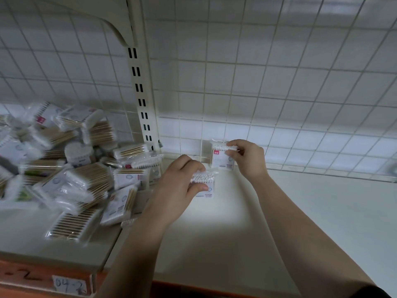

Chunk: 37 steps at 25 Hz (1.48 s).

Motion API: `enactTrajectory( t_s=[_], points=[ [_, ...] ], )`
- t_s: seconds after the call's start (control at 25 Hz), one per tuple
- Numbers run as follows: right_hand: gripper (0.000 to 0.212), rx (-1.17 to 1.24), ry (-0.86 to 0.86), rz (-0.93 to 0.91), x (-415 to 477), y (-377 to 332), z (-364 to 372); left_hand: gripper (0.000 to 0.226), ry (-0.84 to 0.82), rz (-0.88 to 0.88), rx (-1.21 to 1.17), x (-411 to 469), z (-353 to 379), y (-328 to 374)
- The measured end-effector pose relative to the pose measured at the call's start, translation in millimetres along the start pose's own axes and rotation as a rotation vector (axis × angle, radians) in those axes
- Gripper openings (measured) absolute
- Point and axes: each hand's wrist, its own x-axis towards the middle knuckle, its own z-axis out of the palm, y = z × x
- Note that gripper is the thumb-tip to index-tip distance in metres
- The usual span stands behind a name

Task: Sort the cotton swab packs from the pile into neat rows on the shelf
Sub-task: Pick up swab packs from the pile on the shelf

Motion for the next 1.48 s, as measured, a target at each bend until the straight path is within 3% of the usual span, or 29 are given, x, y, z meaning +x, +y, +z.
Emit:
enactTrajectory(
  t_s=[0.4, 0.68, 1.04, 1.48],
  points=[
    [0.019, 0.034, 0.043, -0.006, -6.0, -3.3, 11.6, 0.028, -0.016, 0.011, -0.023, -5.0, -3.1, -5.9],
    [0.031, -0.006, 0.045, 0.058, -21.7, 4.6, -7.2, 0.028, -0.025, 0.007, -0.047, -3.4, -1.1, -2.4],
    [0.035, -0.311, -0.090, 0.111, -62.2, 43.2, -47.1, 0.029, -0.059, 0.040, -0.117, 37.8, 21.0, 2.7],
    [0.017, -0.433, -0.014, -0.035, -78.2, 53.2, -44.1, 0.030, 0.006, -0.004, -0.104, 63.3, 45.9, -6.9]
  ],
)
